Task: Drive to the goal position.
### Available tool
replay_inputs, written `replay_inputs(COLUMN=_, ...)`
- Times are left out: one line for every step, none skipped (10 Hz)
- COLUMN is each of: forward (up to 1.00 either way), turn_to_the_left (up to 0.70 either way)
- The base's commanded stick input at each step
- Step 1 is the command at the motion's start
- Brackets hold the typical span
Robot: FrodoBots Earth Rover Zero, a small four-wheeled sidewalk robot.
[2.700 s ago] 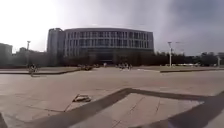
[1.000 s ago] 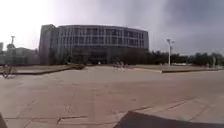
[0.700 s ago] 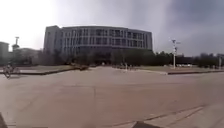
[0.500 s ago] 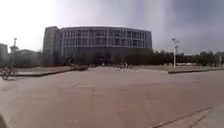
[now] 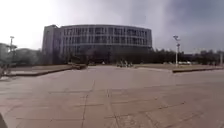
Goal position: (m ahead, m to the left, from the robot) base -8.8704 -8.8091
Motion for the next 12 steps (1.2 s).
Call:
replay_inputs(forward=1.0, turn_to_the_left=0.04)
replay_inputs(forward=1.0, turn_to_the_left=0.4)
replay_inputs(forward=1.0, turn_to_the_left=0.4)
replay_inputs(forward=1.0, turn_to_the_left=0.0)
replay_inputs(forward=1.0, turn_to_the_left=0.0)
replay_inputs(forward=1.0, turn_to_the_left=0.0)
replay_inputs(forward=1.0, turn_to_the_left=0.0)
replay_inputs(forward=1.0, turn_to_the_left=0.0)
replay_inputs(forward=1.0, turn_to_the_left=0.0)
replay_inputs(forward=1.0, turn_to_the_left=0.0)
replay_inputs(forward=1.0, turn_to_the_left=0.0)
replay_inputs(forward=1.0, turn_to_the_left=0.03)
